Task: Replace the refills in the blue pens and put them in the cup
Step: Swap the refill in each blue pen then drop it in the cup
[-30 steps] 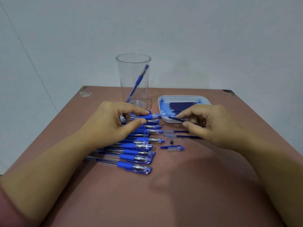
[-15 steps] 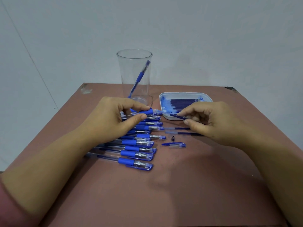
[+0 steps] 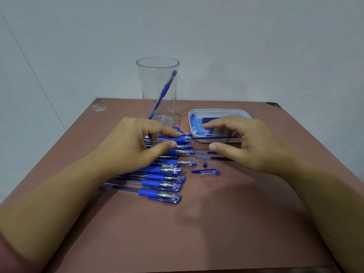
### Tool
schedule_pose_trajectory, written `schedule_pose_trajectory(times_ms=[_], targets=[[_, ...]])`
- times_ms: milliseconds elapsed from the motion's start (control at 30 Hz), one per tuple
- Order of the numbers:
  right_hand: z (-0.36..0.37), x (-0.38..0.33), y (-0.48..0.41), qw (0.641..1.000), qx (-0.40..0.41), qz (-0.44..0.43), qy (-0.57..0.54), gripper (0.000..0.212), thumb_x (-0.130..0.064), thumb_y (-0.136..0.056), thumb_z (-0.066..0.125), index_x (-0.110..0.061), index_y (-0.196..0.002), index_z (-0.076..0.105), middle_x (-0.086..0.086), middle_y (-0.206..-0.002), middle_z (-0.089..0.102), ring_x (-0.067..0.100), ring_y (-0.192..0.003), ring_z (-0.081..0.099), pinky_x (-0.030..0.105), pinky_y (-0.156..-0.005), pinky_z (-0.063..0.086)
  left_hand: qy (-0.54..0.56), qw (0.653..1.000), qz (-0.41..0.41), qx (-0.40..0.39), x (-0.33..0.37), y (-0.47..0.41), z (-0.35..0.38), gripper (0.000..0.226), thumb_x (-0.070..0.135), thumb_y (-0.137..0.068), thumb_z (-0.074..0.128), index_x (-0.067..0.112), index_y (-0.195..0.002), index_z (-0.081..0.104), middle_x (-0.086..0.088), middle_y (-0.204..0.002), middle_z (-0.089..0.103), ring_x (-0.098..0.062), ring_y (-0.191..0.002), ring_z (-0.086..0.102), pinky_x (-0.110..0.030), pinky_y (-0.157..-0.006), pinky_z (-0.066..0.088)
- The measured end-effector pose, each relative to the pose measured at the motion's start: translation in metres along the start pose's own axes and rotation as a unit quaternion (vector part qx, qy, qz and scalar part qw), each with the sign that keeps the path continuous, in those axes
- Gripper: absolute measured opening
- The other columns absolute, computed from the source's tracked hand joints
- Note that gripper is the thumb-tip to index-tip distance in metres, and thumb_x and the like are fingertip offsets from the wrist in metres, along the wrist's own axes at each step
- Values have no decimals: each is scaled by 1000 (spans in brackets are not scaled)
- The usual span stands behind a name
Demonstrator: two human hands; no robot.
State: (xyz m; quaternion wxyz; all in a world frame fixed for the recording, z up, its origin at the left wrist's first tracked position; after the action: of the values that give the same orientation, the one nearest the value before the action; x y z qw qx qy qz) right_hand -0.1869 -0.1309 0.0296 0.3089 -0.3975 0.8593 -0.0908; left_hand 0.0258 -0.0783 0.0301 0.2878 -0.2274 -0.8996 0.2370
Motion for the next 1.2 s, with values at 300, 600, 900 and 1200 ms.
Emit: schedule_pose_trajectory(times_ms=[300,600,900,1200], targets=[[5,-4,-2,1000,23,-3,-15,20,-23,-87,69,-41,-95,64,-14,-87,60,6,-81,56,11,-71,41,-9,1000,1,4,-2,1,1,21,23,-82,76,30,-101,74,44,-72,56,9,-59,52,0,-59,34],[9,-5,-2,996,55,16,-69,18,-18,-85,71,-34,-84,62,-14,-81,61,6,-78,59,10,-70,43,3,1000,-1,8,-3,1,2,22,28,-82,75,36,-102,72,39,-77,61,4,-70,61,-3,-64,38],[13,9,0,995,-95,17,12,29,-32,-87,69,-56,-101,60,-19,-96,56,3,-100,52,19,-87,41,-10,1000,0,2,-5,0,0,21,25,-83,75,33,-102,73,48,-77,56,11,-67,57,-1,-63,36],[26,-2,-2,981,-185,19,58,21,-35,-87,66,-51,-101,67,-12,-98,46,12,-103,37,21,-90,34,-12,1000,2,-3,-3,0,0,20,23,-83,75,30,-102,74,47,-74,55,10,-62,55,-1,-59,35]])
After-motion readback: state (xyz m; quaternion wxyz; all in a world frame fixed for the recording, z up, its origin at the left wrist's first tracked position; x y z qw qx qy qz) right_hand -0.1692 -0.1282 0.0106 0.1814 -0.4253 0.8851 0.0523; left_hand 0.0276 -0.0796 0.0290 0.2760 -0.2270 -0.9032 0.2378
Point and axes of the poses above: each hand's wrist, its own y-axis away from the middle knuckle, its own z-axis out of the palm, x = y × z, the point moved 5 cm from there along -y, towards the middle knuckle
